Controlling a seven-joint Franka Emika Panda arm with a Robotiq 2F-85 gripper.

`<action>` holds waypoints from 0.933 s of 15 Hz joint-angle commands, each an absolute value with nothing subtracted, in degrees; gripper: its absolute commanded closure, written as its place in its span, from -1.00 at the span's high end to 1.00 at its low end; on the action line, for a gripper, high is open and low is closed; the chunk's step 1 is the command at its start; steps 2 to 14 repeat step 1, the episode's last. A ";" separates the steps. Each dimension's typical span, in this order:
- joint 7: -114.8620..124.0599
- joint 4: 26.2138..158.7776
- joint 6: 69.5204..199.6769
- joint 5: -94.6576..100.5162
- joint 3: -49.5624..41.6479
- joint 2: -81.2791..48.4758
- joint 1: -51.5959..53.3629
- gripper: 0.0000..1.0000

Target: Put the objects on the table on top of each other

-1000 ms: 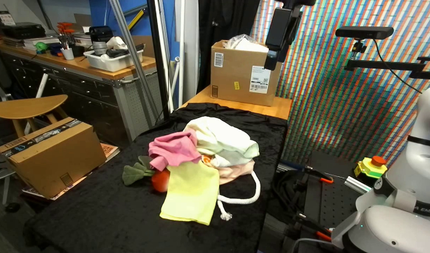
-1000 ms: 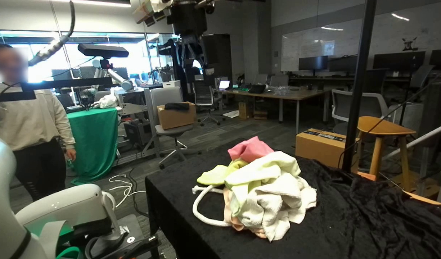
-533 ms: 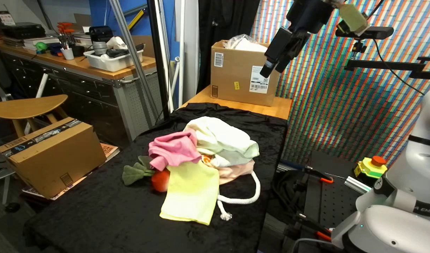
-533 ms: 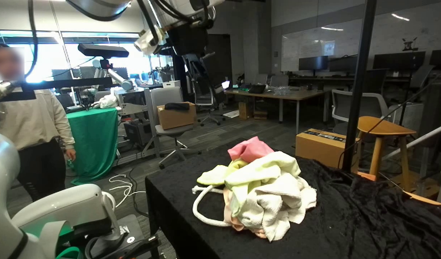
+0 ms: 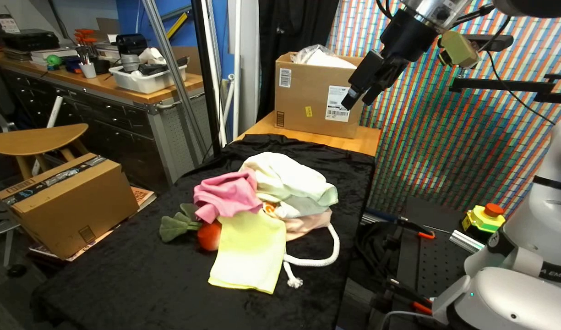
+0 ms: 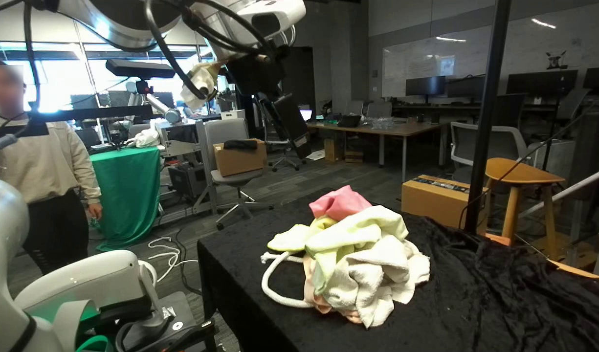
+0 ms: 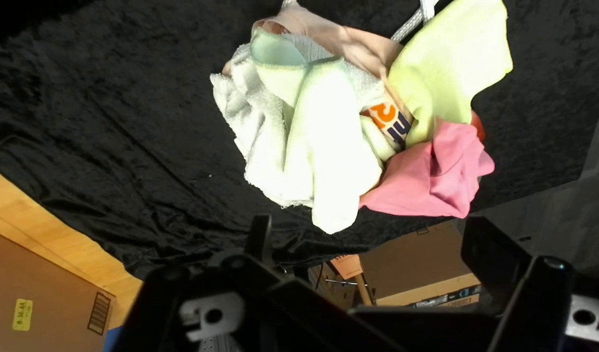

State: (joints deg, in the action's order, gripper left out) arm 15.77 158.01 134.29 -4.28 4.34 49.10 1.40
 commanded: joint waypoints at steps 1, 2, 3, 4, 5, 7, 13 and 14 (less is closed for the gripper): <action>15.24 157.89 134.13 -4.96 4.99 48.99 0.76 1.00; 15.24 157.89 134.13 -4.96 4.99 48.99 0.76 1.00; 15.24 157.89 134.13 -4.96 4.99 48.99 0.76 1.00; 15.24 157.89 134.13 -4.96 4.99 48.99 0.76 1.00; 15.24 157.89 134.13 -4.96 4.99 48.99 0.76 1.00; 15.24 157.89 134.13 -4.96 4.99 48.99 0.76 1.00; 15.24 157.89 134.13 -4.96 4.99 48.99 0.76 1.00; 15.24 157.89 134.13 -4.96 4.99 48.99 0.76 1.00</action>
